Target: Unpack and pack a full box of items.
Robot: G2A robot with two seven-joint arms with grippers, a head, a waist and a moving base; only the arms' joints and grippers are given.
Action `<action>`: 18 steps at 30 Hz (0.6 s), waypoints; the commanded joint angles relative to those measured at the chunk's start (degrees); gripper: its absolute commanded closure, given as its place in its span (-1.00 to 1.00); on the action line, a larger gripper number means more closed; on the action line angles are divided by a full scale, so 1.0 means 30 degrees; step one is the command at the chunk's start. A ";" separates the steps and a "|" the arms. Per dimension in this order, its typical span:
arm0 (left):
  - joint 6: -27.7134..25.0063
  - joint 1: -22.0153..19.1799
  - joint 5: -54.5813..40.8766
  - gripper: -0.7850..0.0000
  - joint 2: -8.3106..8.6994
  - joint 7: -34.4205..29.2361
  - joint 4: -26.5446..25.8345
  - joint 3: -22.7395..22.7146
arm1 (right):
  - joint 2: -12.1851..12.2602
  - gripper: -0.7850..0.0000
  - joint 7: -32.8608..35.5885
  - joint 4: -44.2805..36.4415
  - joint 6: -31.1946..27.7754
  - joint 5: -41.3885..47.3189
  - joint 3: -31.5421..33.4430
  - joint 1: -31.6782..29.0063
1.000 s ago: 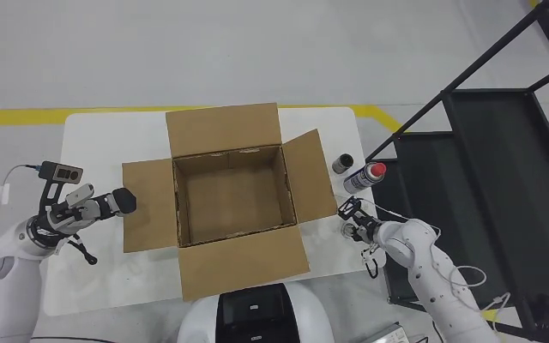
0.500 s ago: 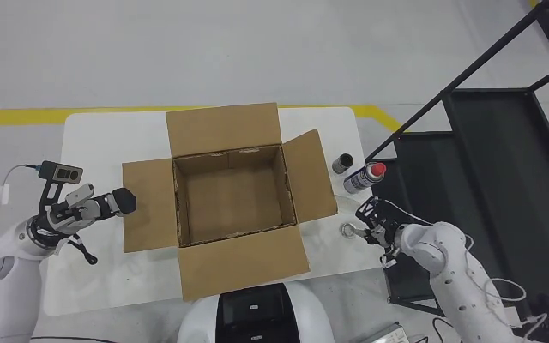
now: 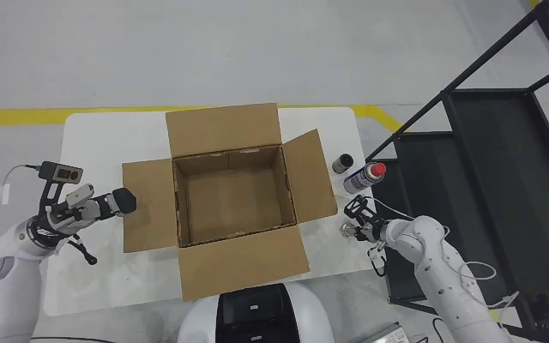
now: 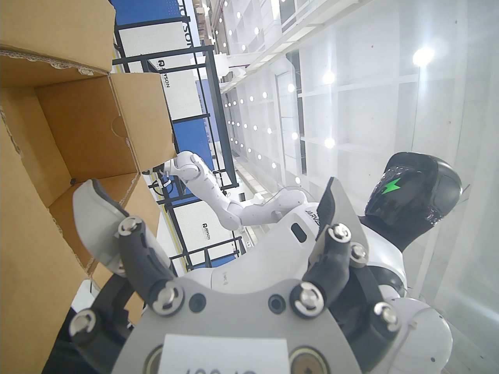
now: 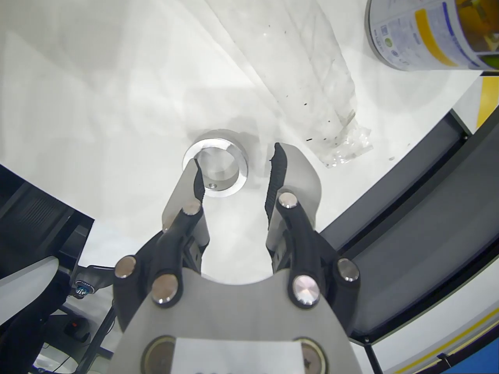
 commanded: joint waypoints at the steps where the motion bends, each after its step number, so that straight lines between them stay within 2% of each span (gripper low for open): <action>1: 0.0000 0.0000 -0.0002 -1.00 0.0000 -0.0001 0.0000 0.0000 | -0.0005 0.04 -0.0089 0.0250 0.0084 -0.0038 -0.0120 0.0166; 5: 0.0000 0.0000 -0.0002 -1.00 0.0000 -0.0001 0.0000 0.0000 | -0.0003 0.10 -0.0105 0.0626 0.0021 -0.0111 -0.0388 0.0415; 8: 0.0000 0.0000 -0.0002 -1.00 0.0000 -0.0001 0.0000 0.0000 | -0.0019 0.24 -0.0107 0.0839 0.0074 -0.0177 -0.0662 0.0581; 9: 0.0000 0.0000 -0.0002 -1.00 0.0000 -0.0001 0.0000 0.0000 | -0.0024 0.33 -0.0125 0.0903 0.0094 -0.0187 -0.0740 0.0630; 11: 0.0000 0.0000 -0.0002 -1.00 0.0000 -0.0001 0.0000 0.0000 | -0.0029 0.63 -0.0094 0.1085 0.0167 -0.0233 -0.0875 0.0732; 12: 0.0000 0.0000 -0.0002 -1.00 0.0000 -0.0001 0.0000 0.0000 | -0.0032 0.93 -0.0090 0.1148 0.0198 -0.0235 -0.0933 0.0788; 13: 0.0000 0.0000 -0.0002 -1.00 0.0000 -0.0001 0.0000 0.0000 | -0.0031 1.00 -0.0126 0.1182 0.0213 -0.0247 -0.0976 0.0829; 18: 0.0000 0.0000 -0.0002 -1.00 0.0000 -0.0001 0.0000 0.0000 | 0.0049 1.00 -0.0285 0.0996 0.0433 -0.0374 -0.0763 0.0688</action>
